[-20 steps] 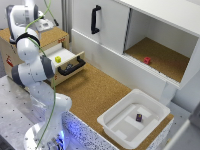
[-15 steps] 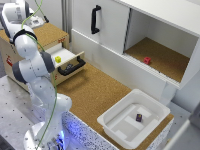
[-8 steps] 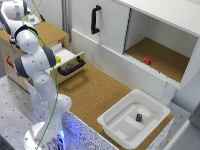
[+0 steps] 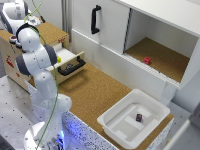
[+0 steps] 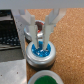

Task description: Toggle the blue light switch to turn on the blue light

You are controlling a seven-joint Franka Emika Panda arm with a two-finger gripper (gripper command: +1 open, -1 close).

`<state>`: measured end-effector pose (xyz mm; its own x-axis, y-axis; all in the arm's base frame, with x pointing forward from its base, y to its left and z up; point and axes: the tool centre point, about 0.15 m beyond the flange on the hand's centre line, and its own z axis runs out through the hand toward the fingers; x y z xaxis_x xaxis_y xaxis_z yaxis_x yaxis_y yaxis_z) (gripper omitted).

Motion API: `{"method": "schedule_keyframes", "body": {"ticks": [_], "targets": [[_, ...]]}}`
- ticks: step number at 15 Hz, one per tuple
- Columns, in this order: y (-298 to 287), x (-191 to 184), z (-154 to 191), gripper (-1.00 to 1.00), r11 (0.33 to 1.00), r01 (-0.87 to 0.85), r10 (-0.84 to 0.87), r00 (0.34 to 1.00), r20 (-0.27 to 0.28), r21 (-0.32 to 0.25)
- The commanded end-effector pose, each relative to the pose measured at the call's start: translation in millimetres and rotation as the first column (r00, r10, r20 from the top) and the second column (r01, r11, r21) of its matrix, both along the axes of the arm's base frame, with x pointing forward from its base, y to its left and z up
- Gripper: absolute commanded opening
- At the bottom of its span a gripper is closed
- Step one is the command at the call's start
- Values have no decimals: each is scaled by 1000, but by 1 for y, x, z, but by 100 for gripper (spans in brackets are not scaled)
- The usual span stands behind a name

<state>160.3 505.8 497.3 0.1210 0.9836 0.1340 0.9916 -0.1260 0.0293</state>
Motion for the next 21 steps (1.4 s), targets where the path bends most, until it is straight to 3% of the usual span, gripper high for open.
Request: {"method": "schedule_keyframes", "body": {"ticks": [1, 5, 9, 11, 14, 16, 17, 21], "targets": [[36, 17, -20, -100, 994, 10, -10, 1000, -3, -110], [46, 21, -40, -100, 994, -3, 0, 1000, -26, -114], [51, 22, -53, -100, 987, -14, 10, 1000, -26, -158], [46, 15, -32, -100, 988, -8, 9, 1000, 2, -153], [34, 6, 33, -100, 991, 24, -8, 993, 118, -135], [27, 6, 50, -100, 992, 29, -11, 990, 143, -124], [22, 8, 52, 100, 992, 63, -47, 988, 148, -110], [1, 16, 43, 100, 993, 110, -106, 990, 90, -34]]}}
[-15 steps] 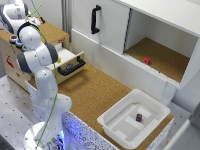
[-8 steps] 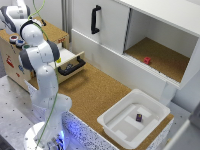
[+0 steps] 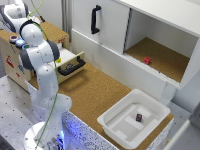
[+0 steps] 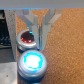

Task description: Toggle the blue light switch to turn on the blue light

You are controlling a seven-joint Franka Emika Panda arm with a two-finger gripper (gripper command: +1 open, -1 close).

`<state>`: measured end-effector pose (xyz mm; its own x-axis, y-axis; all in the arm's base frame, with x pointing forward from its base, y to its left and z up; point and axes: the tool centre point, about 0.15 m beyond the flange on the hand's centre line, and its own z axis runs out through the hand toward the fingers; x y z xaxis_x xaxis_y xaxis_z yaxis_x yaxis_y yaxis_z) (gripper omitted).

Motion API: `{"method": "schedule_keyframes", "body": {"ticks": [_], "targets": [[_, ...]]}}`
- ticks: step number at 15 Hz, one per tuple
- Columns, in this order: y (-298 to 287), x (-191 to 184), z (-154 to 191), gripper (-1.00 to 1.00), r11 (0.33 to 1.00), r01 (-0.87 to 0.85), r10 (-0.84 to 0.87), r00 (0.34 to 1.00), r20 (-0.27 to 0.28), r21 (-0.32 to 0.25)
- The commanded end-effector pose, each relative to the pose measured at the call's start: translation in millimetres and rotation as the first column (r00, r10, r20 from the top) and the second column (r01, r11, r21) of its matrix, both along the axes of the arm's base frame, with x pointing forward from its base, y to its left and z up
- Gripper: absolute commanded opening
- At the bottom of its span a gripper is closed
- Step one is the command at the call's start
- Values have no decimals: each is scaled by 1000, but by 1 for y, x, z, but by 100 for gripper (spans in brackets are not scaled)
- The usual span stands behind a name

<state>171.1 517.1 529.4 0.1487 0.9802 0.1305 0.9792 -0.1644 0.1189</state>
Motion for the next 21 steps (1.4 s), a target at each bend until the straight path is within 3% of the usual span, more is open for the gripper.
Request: {"method": "schedule_keyframes", "body": {"ticks": [1, 5, 11, 17, 21], "targets": [[-23, 9, 9, 100, 997, 82, -82, 997, -9, 1], [-74, 19, 12, 100, 983, 97, -95, 995, -24, 156], [-173, 34, 3, 100, 962, 62, -54, 998, -40, 265], [-324, 39, -17, 100, 945, 186, -176, 983, -60, 270], [-428, 76, -17, 100, 925, 323, -320, 946, -49, 202]]}}
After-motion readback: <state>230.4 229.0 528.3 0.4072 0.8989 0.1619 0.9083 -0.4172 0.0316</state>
